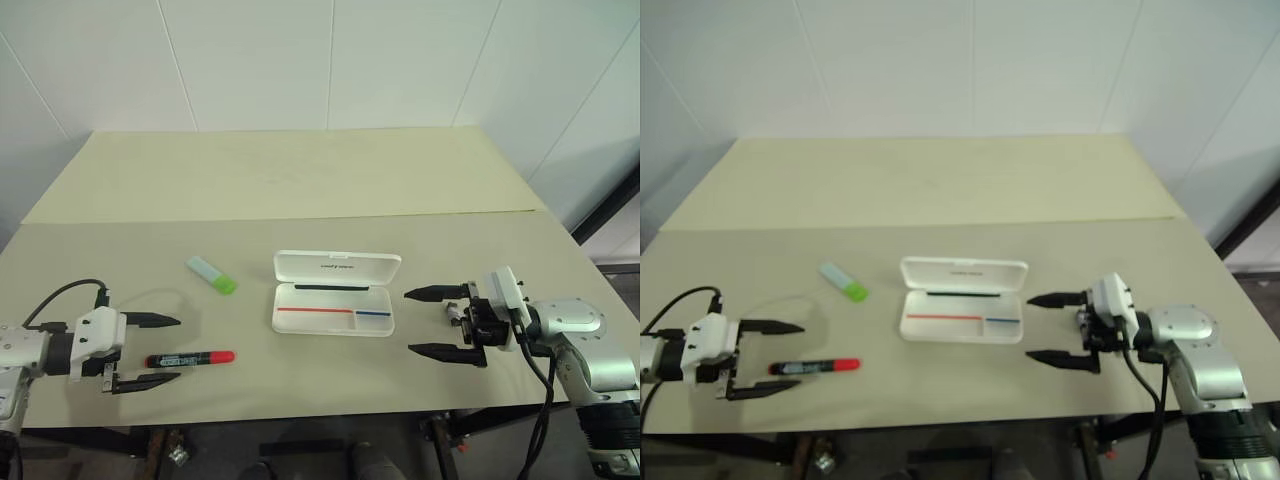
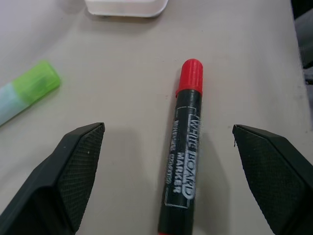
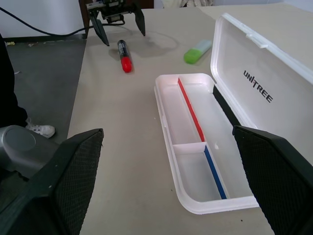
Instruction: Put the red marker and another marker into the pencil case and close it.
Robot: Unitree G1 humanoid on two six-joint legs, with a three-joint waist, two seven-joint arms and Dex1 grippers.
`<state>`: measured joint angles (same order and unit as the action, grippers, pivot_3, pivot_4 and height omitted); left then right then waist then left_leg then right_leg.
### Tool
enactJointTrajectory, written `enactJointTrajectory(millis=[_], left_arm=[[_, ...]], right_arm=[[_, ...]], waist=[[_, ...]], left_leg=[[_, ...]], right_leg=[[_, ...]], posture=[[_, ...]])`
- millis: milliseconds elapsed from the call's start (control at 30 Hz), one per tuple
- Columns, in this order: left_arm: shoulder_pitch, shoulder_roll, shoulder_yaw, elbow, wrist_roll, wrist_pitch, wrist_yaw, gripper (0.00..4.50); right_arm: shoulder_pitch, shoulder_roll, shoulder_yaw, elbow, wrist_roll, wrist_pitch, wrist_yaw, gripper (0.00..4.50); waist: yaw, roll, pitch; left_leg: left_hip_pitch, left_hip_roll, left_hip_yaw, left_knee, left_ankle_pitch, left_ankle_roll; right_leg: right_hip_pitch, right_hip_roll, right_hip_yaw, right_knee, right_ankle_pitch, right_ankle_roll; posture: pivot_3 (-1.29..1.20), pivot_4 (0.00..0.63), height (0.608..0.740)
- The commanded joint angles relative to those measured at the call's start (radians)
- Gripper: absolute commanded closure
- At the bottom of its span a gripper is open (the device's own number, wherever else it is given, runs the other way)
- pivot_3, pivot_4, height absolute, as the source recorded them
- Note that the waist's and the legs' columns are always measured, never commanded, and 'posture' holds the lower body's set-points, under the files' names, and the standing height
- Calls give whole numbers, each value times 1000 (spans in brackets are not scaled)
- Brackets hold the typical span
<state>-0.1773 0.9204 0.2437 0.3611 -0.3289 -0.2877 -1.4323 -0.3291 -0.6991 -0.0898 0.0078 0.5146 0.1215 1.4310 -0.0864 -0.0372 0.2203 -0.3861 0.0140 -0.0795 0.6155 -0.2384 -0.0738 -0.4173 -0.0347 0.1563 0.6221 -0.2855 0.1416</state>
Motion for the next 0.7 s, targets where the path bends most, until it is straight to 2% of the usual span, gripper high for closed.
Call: enactJointTrajectory(millis=[33,267,300,400,700], left_arm=[[-47,-9,-46,67,35,-63,-14,0],[-98,-13,-102,143,61,-113,-26,0],[-101,-15,-103,147,56,-113,-27,186],[-105,-18,-105,156,56,-114,-17,880],[-113,-24,-109,165,61,-111,2,3857]], right_arm=[[17,-9,-21,-34,7,-21,-15,34],[56,-14,-28,-71,11,-26,-42,34],[58,-14,-28,-74,11,-27,-44,6],[60,-14,-28,-78,11,-27,-54,0],[38,-9,-21,-55,2,-43,-64,0]], waist=[[0,0,0],[0,0,0],[0,0,0],[0,0,0],[1,0,0]], left_leg=[[0,0,0,0,0,0],[0,0,0,0,0,0],[0,1,0,0,0,0],[0,1,0,0,0,0],[0,1,0,2,0,0]], right_leg=[[0,0,0,0,0,1],[0,1,0,0,2,3],[0,1,0,1,2,3],[0,1,0,1,2,3],[0,1,0,2,1,1]], posture=[[0,150,740],[0,150,740],[0,150,740],[0,150,740],[0,150,740]])
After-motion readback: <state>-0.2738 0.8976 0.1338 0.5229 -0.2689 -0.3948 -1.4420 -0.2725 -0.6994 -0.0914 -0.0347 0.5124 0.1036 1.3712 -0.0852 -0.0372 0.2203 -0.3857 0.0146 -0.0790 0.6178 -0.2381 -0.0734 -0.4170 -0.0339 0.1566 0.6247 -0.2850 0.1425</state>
